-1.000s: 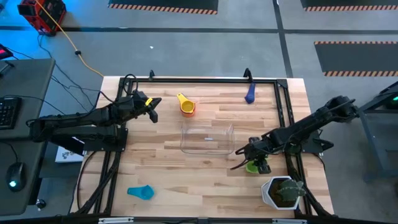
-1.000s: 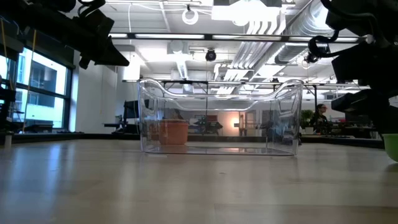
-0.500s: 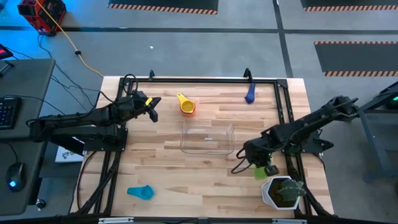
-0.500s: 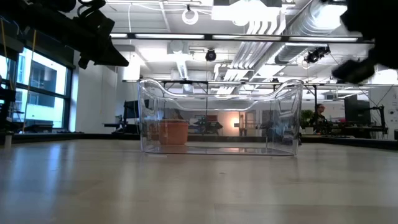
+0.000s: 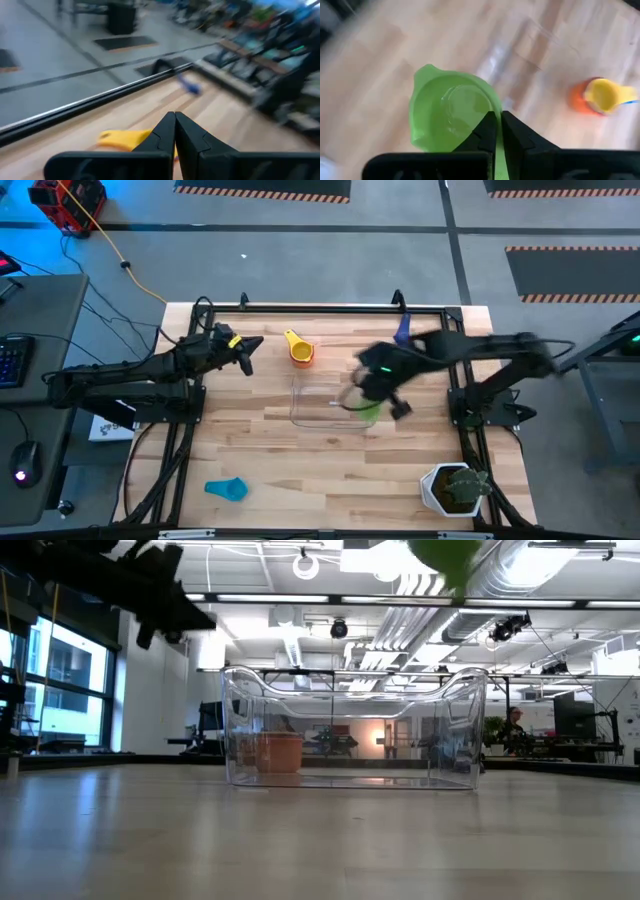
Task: Nest measuring cups in basket
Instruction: Stack the green measuring cup on top of the yellow measuring cup
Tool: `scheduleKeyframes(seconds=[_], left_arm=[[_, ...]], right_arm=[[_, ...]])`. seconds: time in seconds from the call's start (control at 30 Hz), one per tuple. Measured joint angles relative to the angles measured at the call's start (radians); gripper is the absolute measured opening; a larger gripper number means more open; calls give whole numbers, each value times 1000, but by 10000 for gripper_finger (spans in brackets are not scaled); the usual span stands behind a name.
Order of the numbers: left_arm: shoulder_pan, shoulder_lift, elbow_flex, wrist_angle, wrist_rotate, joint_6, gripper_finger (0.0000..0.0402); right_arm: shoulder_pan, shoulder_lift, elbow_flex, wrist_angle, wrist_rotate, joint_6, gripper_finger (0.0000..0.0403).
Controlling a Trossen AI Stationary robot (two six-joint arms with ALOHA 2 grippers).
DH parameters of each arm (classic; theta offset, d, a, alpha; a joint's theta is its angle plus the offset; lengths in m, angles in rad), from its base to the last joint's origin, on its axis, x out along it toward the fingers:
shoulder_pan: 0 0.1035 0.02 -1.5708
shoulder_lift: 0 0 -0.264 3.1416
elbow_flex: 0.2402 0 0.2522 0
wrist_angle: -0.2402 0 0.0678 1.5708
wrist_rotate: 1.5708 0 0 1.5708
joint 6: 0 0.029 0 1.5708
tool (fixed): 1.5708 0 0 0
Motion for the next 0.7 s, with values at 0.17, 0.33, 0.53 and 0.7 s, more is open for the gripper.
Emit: scheduleKeyframes(seconds=[0.17,0.33,0.53,0.7], left_arm=[[0,0,0,179,136,-49,0],[0,0,0,307,182,-52,0],[0,-1,0,514,184,-181,0],[0,-11,0,768,220,-251,0]], right_arm=[[-120,286,257,-114,82,-356,1],[-219,525,506,-83,124,-520,1],[-297,739,748,-74,141,-687,0],[-323,839,791,13,195,-792,0]])
